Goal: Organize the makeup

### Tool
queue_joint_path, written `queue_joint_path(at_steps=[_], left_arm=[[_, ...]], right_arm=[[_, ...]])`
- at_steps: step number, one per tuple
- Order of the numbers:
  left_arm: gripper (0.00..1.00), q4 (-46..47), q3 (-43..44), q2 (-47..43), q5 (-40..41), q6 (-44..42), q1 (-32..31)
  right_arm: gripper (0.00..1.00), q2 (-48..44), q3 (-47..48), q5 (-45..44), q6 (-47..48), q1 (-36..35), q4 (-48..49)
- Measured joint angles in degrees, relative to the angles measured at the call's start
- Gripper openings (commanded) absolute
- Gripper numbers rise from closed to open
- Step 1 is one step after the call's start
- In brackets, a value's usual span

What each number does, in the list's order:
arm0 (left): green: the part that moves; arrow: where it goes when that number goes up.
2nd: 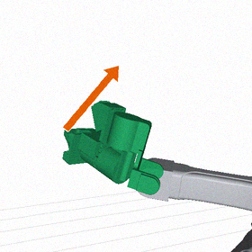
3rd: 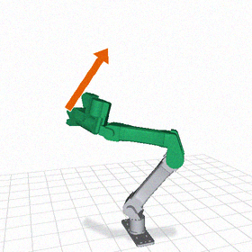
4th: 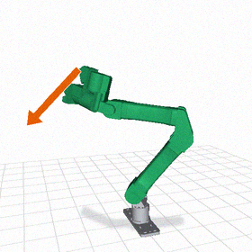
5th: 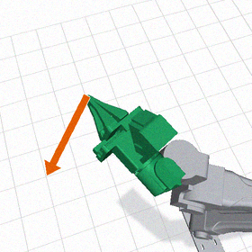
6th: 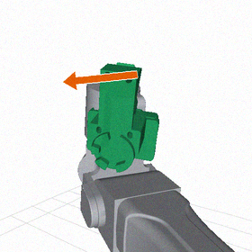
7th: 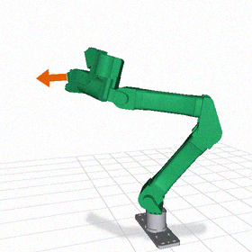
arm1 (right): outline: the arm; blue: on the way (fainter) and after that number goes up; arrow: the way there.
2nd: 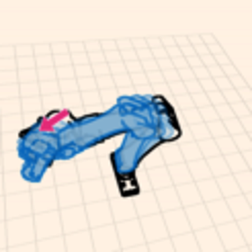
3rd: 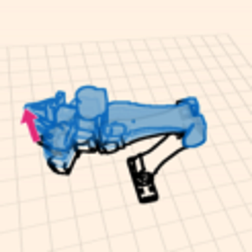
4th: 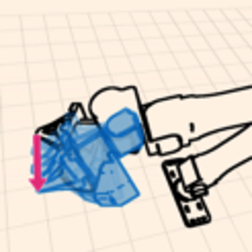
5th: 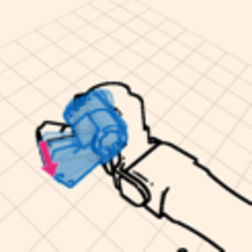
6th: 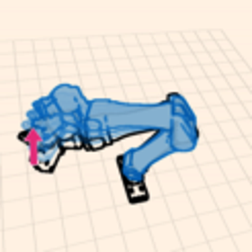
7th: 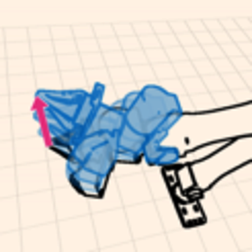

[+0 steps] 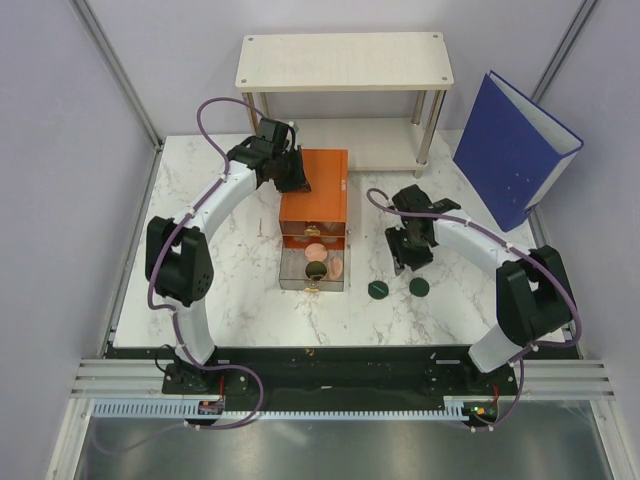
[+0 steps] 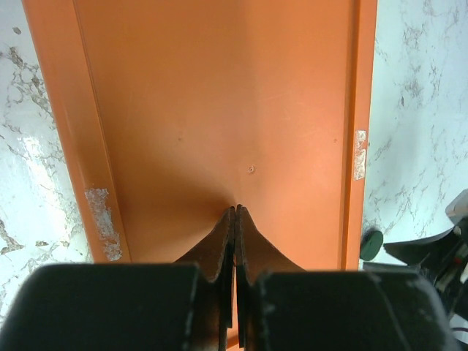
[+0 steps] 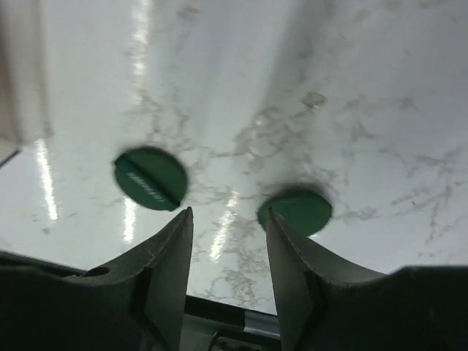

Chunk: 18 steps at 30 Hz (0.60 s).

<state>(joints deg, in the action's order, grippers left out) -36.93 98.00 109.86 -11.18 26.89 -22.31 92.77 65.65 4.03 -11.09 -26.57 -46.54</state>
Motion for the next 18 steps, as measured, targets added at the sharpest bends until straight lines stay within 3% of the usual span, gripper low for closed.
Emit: queue_joint_path(at_steps=[8,15,17,18], left_arm=[[0.02,0.0,0.0,0.0,-0.3,0.0,0.1],[0.02,0.0,0.0,0.0,-0.5,0.0,0.1],[0.02,0.0,0.0,0.0,-0.5,0.0,0.1],[0.02,0.1,0.0,0.0,-0.5,0.0,0.1]], right_arm=[[0.51,-3.2,-7.7,-8.3,-2.9,4.8,-0.6],[0.49,-1.4,-10.2,-8.2,-5.0,6.2,2.1],[0.43,-0.2,-10.9,-7.7,-5.5,6.3,2.8],[0.28,0.3,-11.0,-7.5,-5.7,6.3,2.9]])
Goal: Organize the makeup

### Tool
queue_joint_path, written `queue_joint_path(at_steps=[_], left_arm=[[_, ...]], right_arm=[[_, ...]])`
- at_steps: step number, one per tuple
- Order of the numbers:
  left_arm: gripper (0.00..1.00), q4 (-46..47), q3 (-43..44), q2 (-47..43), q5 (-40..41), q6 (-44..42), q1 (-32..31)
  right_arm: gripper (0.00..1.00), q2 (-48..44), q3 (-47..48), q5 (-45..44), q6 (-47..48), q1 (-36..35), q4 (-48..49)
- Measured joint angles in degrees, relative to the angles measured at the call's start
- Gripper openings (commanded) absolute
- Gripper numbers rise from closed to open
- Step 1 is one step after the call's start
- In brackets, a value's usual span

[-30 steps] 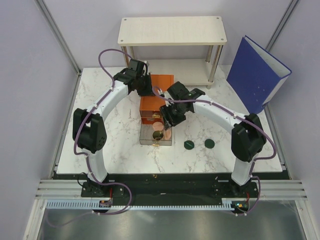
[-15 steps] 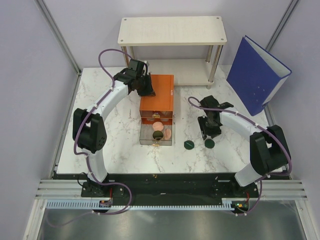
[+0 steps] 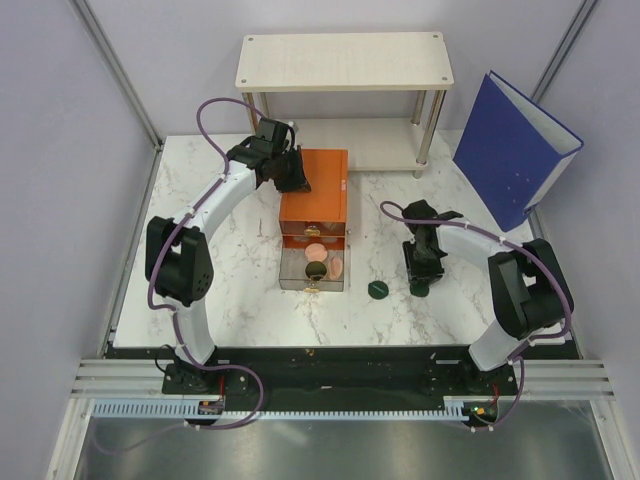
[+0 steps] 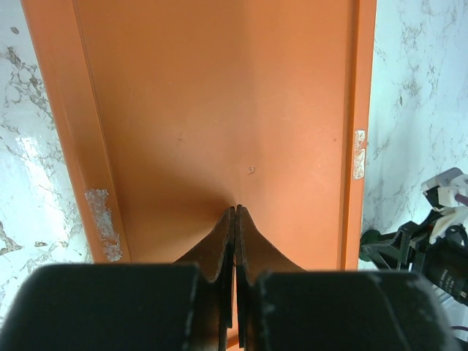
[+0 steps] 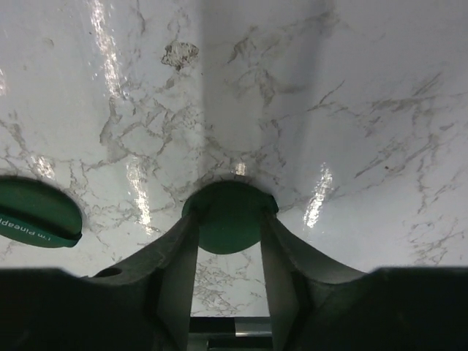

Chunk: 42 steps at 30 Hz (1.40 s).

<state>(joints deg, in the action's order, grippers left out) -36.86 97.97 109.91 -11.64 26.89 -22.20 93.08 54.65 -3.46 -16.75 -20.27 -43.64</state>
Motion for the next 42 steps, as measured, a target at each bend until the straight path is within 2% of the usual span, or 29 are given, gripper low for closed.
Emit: queue_joint_path(at_steps=[3,15,22,28,32,36,39,40,42], left_arm=[[0.02,0.0,0.0,0.0,0.0,0.0,0.0],[0.02,0.0,0.0,0.0,0.0,0.0,0.0],[0.02,0.0,0.0,0.1,0.0,0.0,0.0],[0.02,0.2,0.0,0.2,-0.1,0.0,0.0],[0.02,0.5,0.0,0.2,-0.3,0.0,0.0],[0.02,0.6,0.0,0.2,-0.5,0.0,0.0],[0.02,0.6,0.0,0.2,-0.5,0.0,0.0],[0.02,0.6,0.0,0.2,-0.5,0.0,0.0],[0.02,0.6,0.0,0.2,-0.5,0.0,0.0]], right_arm=[[0.0,1.2,-0.1,1.6,-0.7,0.0,0.8],[0.0,0.7,0.8,6.7,0.7,0.2,1.1],[0.0,0.6,12.6,15.4,4.0,-2.1,1.4],[0.0,2.4,25.3,19.6,6.6,-10.2,1.2],[0.0,5.2,29.6,22.9,7.9,-14.7,1.3],[0.04,8.6,32.2,25.3,8.9,-17.9,1.2],[0.11,11.2,34.3,26.0,9.5,-19.9,1.1],[0.21,12.0,35.2,26.0,9.6,-20.5,1.1],[0.35,12.9,36.0,25.9,9.6,-21.2,1.2]])
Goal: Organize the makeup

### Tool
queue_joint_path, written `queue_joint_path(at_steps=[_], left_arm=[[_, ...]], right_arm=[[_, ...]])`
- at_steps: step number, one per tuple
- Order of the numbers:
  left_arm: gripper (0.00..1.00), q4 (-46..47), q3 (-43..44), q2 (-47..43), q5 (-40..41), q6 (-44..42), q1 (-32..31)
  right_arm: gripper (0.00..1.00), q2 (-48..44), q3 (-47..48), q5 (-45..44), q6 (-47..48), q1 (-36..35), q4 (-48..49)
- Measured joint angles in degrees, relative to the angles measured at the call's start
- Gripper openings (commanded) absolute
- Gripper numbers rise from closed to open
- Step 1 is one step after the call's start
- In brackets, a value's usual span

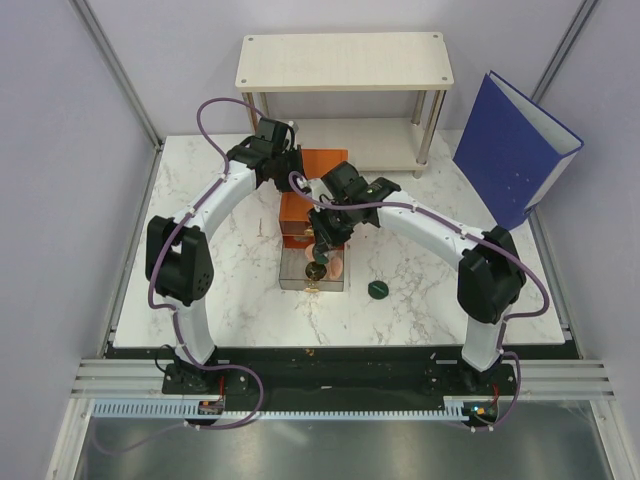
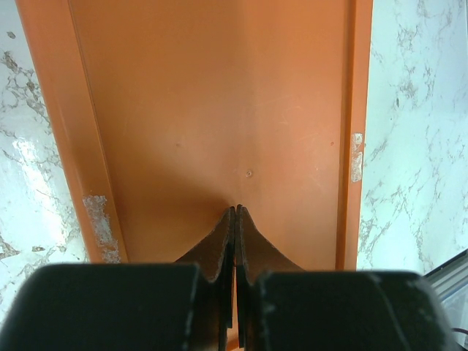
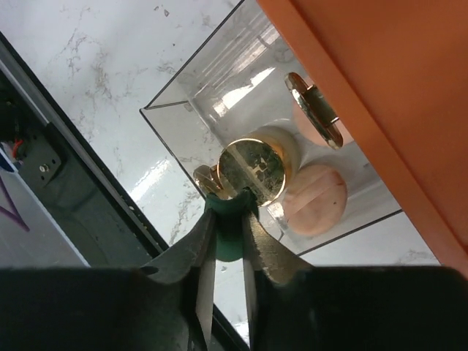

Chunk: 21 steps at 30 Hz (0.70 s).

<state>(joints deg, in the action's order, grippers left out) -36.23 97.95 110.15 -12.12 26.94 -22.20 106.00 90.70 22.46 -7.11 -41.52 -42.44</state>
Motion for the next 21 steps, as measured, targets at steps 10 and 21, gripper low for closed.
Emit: queue_joint_path(at_steps=[10,21], left_arm=[[0.02,0.2,-0.1,0.0,0.0,0.0,0.0],[0.02,0.2,-0.1,0.0,0.0,0.1,0.0]], right_arm=[[0.73,0.1,0.2,-5.1,0.5,-0.3,0.2],[0.54,-9.2,-13.1,-16.3,0.0,7.3,-1.6]])
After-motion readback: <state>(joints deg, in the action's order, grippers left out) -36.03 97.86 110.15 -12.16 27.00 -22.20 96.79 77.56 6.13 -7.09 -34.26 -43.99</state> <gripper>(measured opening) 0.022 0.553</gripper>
